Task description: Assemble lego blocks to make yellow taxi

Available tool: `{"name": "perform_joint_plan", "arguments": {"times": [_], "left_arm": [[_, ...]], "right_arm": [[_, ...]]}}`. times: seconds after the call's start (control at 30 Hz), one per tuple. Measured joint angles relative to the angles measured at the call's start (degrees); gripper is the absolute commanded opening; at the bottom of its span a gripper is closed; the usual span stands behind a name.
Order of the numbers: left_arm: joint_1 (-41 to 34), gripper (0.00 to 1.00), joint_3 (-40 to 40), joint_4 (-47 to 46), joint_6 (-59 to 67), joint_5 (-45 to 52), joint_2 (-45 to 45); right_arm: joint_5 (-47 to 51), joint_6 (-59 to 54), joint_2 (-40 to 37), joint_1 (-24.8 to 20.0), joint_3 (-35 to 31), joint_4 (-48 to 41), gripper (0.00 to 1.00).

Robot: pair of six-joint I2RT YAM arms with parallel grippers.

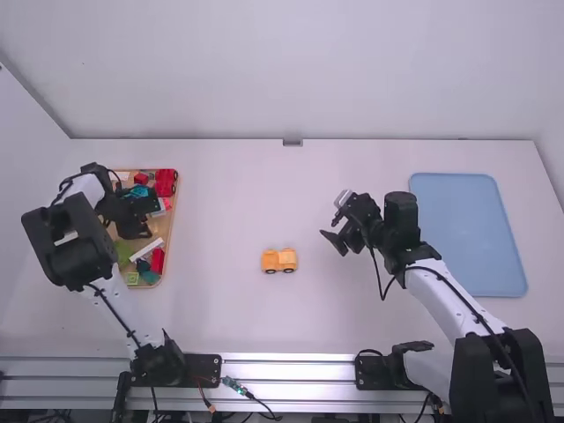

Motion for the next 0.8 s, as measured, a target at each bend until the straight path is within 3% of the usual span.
{"name": "perform_joint_plan", "arguments": {"times": [0.57, 0.8], "left_arm": [[0.00, 0.41, -0.09, -0.96, 0.20, 1.31, 0.00], [-0.02, 0.29, -0.09, -1.25, 0.76, 1.36, 0.00]], "right_arm": [[0.02, 0.09, 0.00, 0.00, -0.02, -0.83, 0.99], [0.00, 0.04, 0.00, 0.00, 0.00, -0.90, 0.99]]}}
